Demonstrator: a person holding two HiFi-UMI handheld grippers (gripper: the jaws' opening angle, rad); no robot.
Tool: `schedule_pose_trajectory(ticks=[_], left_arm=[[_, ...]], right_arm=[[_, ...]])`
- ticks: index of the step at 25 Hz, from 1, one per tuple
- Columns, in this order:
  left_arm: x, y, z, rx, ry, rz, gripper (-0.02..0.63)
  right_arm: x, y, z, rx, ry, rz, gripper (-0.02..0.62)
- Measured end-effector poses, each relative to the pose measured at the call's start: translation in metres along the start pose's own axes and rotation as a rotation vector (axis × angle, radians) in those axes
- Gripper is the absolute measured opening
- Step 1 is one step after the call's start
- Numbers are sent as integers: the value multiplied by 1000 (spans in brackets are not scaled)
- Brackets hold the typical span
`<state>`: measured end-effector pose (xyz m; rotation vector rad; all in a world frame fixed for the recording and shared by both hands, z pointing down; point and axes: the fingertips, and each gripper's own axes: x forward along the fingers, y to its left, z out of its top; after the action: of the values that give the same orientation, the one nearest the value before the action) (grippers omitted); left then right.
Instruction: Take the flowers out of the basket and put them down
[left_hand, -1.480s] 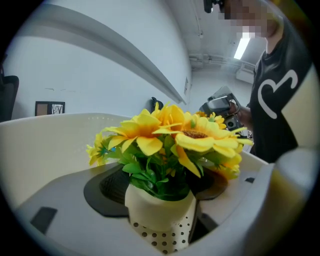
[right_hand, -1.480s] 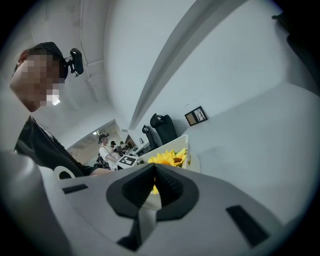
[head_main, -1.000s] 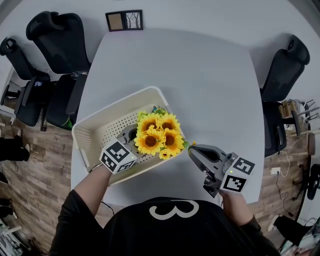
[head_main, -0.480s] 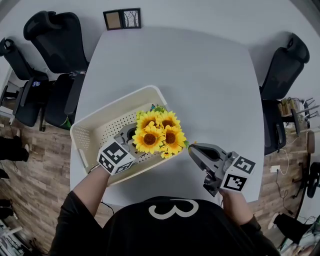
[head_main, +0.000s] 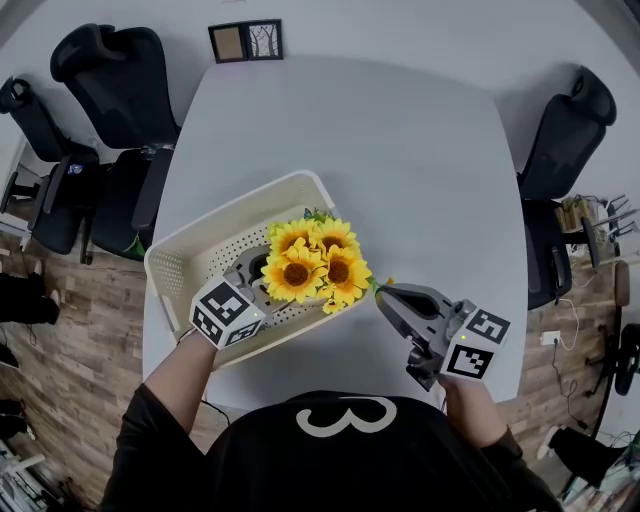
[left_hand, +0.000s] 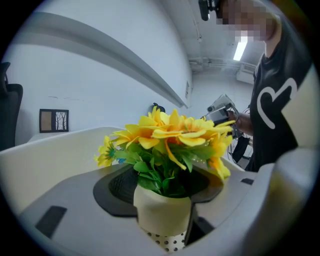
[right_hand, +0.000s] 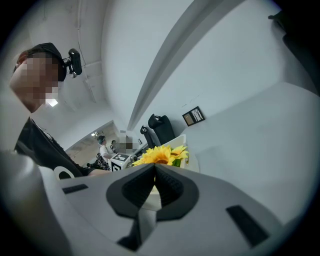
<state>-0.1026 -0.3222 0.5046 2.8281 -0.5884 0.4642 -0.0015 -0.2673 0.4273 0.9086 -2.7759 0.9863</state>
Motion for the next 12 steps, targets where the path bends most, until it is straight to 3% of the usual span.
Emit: schedule_pose_trajectory(ticks=[11,12], left_arm=[[-13,-9,19,3,-21,61,253],[-16,-7,23,1,-32,74,153]], right_arm=[[-19,15,6,-27,-11,28,9],[-19,18,7,-30,-13,31,9]])
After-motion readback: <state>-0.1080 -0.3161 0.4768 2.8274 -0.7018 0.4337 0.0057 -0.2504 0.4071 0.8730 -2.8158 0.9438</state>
